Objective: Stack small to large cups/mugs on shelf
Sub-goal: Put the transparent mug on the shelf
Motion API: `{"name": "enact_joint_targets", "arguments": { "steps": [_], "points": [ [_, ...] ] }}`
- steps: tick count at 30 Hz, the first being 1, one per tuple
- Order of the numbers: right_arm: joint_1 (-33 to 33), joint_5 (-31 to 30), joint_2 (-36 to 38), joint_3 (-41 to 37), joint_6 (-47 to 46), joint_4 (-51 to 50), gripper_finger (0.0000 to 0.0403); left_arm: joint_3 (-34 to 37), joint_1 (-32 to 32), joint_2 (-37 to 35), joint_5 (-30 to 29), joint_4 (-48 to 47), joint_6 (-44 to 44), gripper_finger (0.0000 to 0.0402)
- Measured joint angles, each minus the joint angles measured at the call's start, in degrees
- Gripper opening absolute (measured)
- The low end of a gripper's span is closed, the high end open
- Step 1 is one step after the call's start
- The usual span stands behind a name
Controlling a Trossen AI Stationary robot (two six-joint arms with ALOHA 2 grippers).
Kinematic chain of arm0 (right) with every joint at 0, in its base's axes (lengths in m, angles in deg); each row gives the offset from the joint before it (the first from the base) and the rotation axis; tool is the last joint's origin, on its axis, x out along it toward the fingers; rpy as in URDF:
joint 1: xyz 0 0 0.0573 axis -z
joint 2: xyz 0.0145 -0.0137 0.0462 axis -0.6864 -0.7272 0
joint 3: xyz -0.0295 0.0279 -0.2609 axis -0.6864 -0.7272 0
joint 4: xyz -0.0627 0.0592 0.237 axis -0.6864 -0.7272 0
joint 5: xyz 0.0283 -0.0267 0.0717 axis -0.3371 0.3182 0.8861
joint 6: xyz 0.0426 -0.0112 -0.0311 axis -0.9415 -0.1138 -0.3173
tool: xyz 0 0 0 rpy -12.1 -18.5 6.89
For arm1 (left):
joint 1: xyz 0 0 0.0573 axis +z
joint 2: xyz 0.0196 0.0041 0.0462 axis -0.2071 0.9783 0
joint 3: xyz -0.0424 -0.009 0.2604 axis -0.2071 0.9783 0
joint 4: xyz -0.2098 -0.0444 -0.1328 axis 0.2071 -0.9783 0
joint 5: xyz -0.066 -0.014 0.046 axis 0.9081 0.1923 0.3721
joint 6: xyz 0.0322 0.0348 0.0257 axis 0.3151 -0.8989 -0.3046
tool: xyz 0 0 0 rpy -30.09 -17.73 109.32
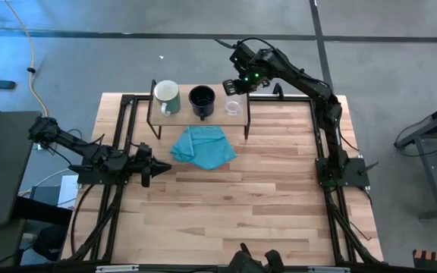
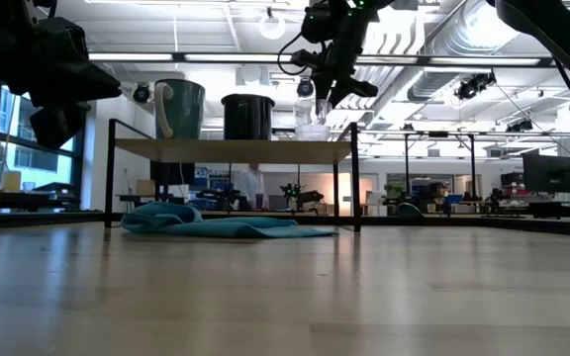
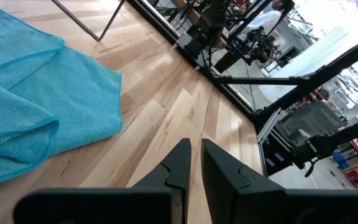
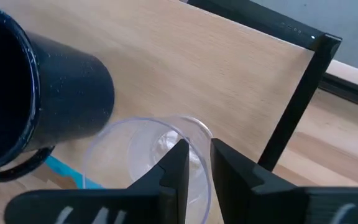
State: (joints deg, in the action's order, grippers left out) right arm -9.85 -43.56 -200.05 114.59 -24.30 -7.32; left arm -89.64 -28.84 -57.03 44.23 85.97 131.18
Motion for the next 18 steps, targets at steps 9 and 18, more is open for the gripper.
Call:
{"name": "enact_joint_targets", "arguments": {
  "steps": [9,18],
  "points": [
    [0.0,-0.22,0.0,0.0,-3.16,-1.37,0.0055,0.0,-0.01,0.0,0.61,-0.15,0.0,0.0026],
    [-0.02,-1.16,0.0,0.0,-5.86,-1.83,0.0047,0.0,-0.02,-0.01,0.66,-1.72,-0.02,0.0026]
  ]
}}
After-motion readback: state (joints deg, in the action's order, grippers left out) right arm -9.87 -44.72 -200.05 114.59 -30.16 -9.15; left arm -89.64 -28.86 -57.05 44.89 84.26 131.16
